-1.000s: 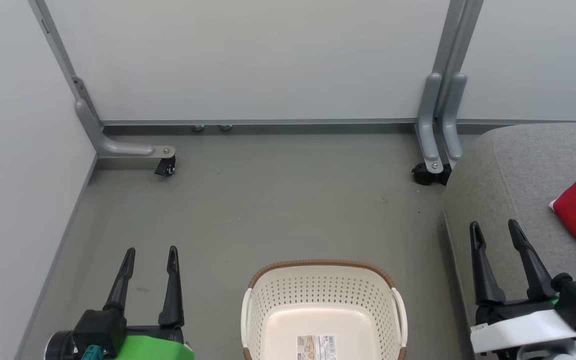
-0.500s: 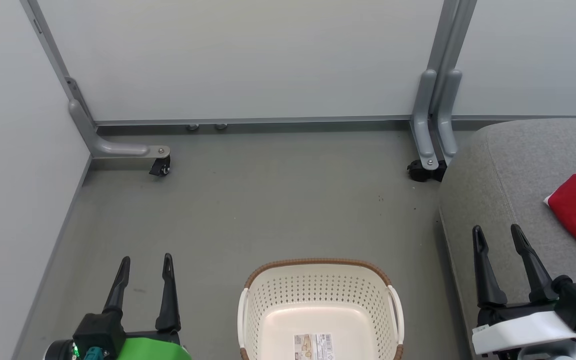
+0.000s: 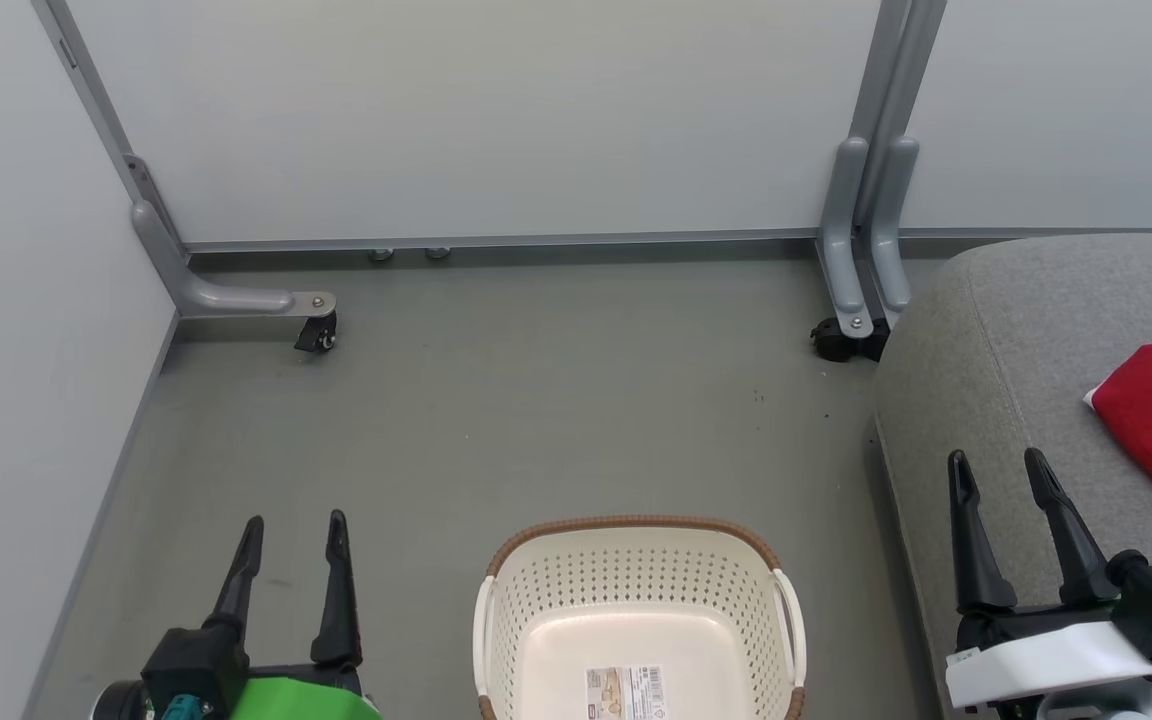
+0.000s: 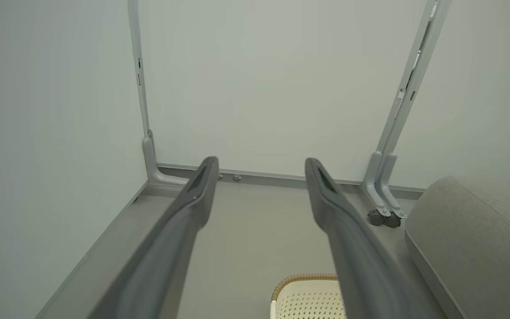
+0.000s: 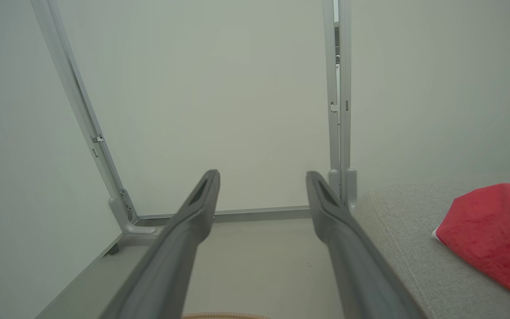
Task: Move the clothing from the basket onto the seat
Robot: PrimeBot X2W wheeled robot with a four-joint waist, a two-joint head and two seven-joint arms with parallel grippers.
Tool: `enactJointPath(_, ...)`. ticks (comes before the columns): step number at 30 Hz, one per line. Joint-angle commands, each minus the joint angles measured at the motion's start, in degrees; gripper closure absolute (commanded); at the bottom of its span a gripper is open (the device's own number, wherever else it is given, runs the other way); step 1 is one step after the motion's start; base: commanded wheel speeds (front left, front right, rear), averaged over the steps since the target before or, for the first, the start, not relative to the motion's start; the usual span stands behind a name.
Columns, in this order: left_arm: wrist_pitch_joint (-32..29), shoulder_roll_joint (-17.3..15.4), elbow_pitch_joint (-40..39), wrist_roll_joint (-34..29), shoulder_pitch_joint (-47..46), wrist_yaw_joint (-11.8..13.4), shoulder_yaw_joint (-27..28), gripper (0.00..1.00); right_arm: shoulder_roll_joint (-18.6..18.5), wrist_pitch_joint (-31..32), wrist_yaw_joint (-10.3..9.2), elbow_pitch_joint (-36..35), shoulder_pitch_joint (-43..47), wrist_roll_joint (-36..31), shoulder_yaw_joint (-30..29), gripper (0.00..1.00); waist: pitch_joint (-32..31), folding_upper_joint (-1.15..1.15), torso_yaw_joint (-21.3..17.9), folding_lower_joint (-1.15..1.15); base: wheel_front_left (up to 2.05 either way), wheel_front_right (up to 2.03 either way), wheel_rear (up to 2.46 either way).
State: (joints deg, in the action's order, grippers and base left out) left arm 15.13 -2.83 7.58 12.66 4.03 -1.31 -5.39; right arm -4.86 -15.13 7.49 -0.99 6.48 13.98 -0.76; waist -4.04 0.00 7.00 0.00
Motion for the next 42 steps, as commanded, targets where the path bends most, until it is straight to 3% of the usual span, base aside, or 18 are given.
enactJointPath(1, 0.0, -0.2, 0.1, -0.8, 0.6, -0.4, 0.0, 0.00, -0.2, 0.0, -0.01, -0.1, -0.2, 0.3, 0.0, 0.00, 0.0, 0.00, 0.0, 0.00, 0.00, 0.00, 0.00)
enactJointPath(9, 0.0, -0.2, 0.8, -3.5, 0.2, -2.7, -1.0, 0.00, -0.4, 0.0, -0.01, 0.0, -0.2, 0.5, 0.5, 0.00, 0.0, 0.00, -0.1, 0.00, 0.00, 0.00, 0.00)
enactJointPath(25, 0.0, -0.2, 2.4, -2.0, 0.2, -3.3, -0.4, 0.00, -0.4, 0.0, -0.01, 0.2, -0.3, 0.9, 0.9, 0.00, -0.2, 0.00, -0.2, 0.00, 0.00, 0.00, 0.00)
enactJointPath(26, 0.0, 0.0, 2.4, -2.1, 0.0, -3.2, -0.4, 1.00, -0.1, 0.0, 0.00, 0.2, 0.0, 0.6, 1.0, 1.00, -0.2, 0.00, -0.2, 0.00, 0.00, 0.00, 0.00)
enactJointPath(30, -0.2, 0.1, 4.3, -1.5, 0.2, -3.2, -0.4, 1.00, 0.4, 0.1, 0.00, 2.1, 0.6, 1.1, 1.2, 1.00, -0.2, 0.00, -0.2, 0.00, 0.00, 0.00, 0.00)
enactJointPath(42, -3.6, 0.0, 4.6, 11.7, -1.6, -3.7, 1.5, 1.00, 0.4, 3.3, 0.00, 4.1, -1.7, 14.0, 0.4, 1.00, 0.2, 0.00, -0.9, 0.00, 0.00, 0.00, 0.00)
